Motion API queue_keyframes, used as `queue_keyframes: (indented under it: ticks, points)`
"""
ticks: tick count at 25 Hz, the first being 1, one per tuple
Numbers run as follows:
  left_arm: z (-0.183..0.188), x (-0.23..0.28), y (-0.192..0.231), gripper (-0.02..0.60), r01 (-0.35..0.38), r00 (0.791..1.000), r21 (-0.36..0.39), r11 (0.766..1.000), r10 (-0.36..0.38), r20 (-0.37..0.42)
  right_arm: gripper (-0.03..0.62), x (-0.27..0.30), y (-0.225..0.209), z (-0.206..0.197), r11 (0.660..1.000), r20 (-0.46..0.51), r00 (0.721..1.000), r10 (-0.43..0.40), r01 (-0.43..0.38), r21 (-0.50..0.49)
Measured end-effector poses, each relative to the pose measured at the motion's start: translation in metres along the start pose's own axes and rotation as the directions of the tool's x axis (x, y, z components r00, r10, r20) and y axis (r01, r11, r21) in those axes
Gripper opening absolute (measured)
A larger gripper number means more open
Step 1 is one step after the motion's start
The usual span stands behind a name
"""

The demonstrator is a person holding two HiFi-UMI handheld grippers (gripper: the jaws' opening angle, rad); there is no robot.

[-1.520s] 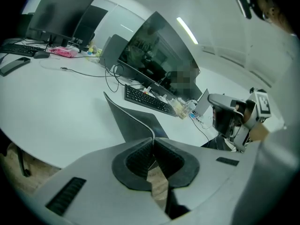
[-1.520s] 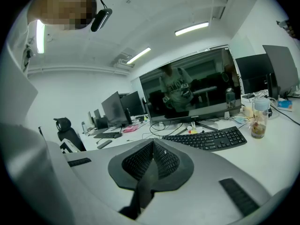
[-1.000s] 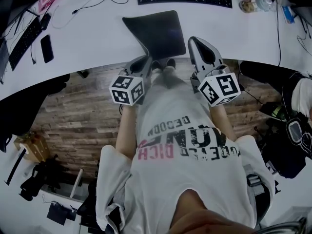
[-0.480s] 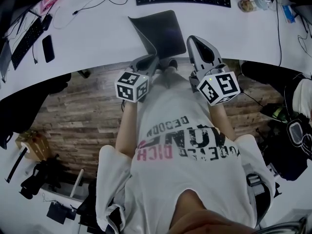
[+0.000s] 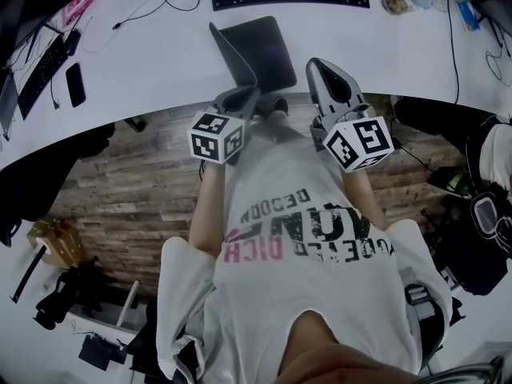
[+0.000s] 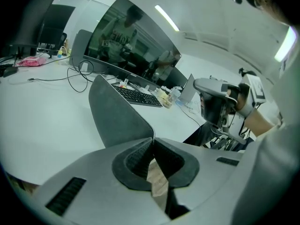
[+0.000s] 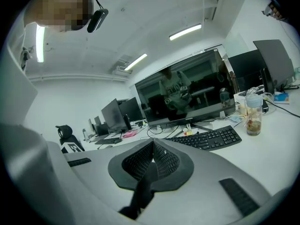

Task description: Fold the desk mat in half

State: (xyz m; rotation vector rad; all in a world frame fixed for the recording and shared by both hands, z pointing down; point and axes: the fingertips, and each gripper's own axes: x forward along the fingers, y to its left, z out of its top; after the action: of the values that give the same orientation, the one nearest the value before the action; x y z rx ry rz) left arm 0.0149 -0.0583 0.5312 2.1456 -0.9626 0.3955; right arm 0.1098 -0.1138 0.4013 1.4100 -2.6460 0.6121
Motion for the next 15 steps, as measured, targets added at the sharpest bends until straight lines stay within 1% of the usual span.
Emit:
queue_keyframes:
  ticks: [4,8,15]
  points:
    - [0.002,0.007,-0.005,0.014,-0.008,1.0,-0.014,1.0,0.008,0.005,-0.003,-0.003,-0.007,-0.001,1.0,-0.001,1.0,0.011,-0.011,0.002]
    - [0.002,0.013,-0.009,0.014,-0.026,1.0,-0.047,0.999,0.027,0.009,-0.003,-0.006,-0.016,-0.002,1.0,-0.008,1.0,0.017,-0.017,0.004]
    - [0.004,0.026,-0.015,0.014,-0.054,0.999,-0.072,0.996,0.054,0.002,-0.003,-0.007,-0.03,-0.007,0.999,-0.023,0.999,0.036,-0.036,0.022]
